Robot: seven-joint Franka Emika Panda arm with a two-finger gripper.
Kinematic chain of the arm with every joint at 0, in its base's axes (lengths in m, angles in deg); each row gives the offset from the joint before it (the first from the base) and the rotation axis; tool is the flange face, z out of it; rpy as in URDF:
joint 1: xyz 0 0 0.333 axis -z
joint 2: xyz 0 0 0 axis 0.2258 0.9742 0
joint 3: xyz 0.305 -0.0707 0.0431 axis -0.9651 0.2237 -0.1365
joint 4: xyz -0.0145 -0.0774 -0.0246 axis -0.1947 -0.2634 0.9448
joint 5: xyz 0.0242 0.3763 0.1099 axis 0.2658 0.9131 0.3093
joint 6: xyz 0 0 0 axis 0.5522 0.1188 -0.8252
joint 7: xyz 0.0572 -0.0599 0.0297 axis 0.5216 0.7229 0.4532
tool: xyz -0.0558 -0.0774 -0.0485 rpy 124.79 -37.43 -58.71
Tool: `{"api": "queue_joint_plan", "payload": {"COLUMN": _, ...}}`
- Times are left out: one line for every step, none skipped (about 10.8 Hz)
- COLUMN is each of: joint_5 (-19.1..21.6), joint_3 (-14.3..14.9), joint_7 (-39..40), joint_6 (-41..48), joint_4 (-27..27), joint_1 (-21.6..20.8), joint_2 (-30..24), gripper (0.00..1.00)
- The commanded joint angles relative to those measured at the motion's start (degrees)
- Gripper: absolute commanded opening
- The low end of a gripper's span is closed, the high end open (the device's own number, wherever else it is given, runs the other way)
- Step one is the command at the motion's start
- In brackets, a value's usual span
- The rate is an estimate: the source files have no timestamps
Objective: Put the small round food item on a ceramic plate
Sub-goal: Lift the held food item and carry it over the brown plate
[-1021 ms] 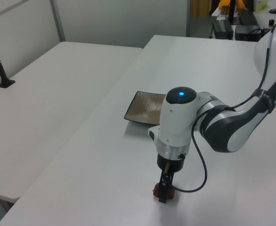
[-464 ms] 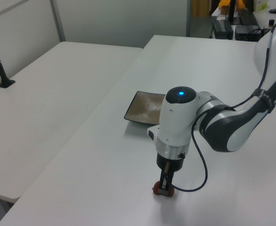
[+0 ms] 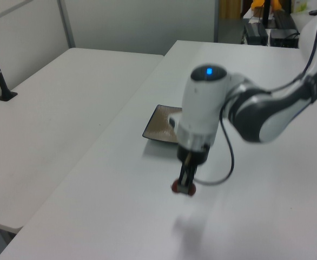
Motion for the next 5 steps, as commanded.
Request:
{"api": "queue_joint_plan", "payload": {"joint_5": 5.2, "joint_3": 0.6, "joint_7": 7.0, "joint_6": 9.1, "joint_4": -2.8, "joint_1": 2.6, "joint_2": -9.6, "gripper": 0.02}}
{"api": "queue_joint_plan", "payload": {"joint_5": 7.8, "joint_3": 0.8, "joint_7": 10.2, "joint_6": 11.4, "joint_4": -3.1, "joint_1": 4.2, "joint_2": -12.9, "gripper": 0.02}}
{"api": "queue_joint_plan", "payload": {"joint_5": 10.6, "joint_3": 1.8, "joint_7": 13.6, "joint_6": 13.7, "joint_4": -4.4, "joint_1": 5.8, "joint_2": -16.5, "gripper": 0.02}}
{"api": "queue_joint_plan", "payload": {"joint_5": 13.0, "joint_3": 3.2, "joint_7": 17.3, "joint_6": 16.1, "joint_4": -4.9, "joint_1": 6.9, "joint_2": -19.7, "gripper": 0.02}}
{"api": "queue_joint_plan", "payload": {"joint_5": 15.0, "joint_3": 5.1, "joint_7": 20.6, "joint_6": 19.5, "joint_4": -4.9, "joint_1": 7.5, "joint_2": -21.8, "gripper": 0.02}}
